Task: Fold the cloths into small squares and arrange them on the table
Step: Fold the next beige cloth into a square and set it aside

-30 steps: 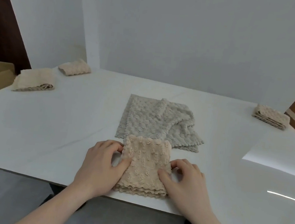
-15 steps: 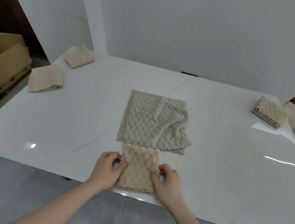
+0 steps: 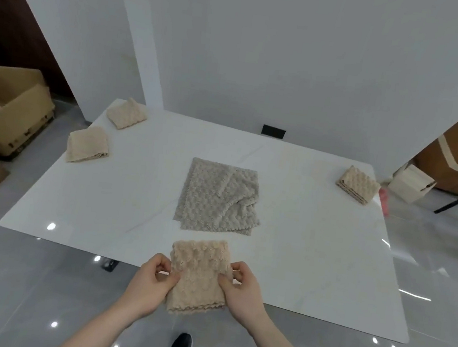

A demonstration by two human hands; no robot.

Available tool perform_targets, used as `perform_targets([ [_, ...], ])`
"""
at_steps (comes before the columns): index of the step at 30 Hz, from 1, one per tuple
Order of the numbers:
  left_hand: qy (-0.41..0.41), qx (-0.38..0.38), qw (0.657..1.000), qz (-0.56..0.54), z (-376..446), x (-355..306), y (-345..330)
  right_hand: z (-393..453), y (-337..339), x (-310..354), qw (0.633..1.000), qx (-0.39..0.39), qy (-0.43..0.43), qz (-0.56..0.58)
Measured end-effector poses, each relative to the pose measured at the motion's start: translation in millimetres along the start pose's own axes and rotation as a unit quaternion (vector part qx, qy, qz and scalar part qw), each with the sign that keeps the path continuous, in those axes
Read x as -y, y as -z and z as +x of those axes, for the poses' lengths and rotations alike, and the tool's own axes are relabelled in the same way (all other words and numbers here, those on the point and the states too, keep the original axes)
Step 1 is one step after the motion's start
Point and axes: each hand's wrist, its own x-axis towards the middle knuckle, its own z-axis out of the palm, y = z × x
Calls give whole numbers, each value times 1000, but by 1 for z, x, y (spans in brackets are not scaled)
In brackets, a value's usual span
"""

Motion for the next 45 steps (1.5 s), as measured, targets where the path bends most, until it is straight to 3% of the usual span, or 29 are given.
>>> perform_targets([
  [10,-78,29,996,24,18,-53,-24,11,38,10,998,-62,-4,11],
  [19,-98,40,994,32,24,-110,-105,29,132,-2,997,-73,5,35],
  [31,-31,-10,999,-22,-18,-161,-269,58,304,-37,999,12,13,-36],
  [38,9,-28,998,-48,-26,-164,-282,85,323,-22,992,65,35,-106],
  [45,23,19,999,-17,1,-171,-300,98,345,-35,989,49,19,-141],
])
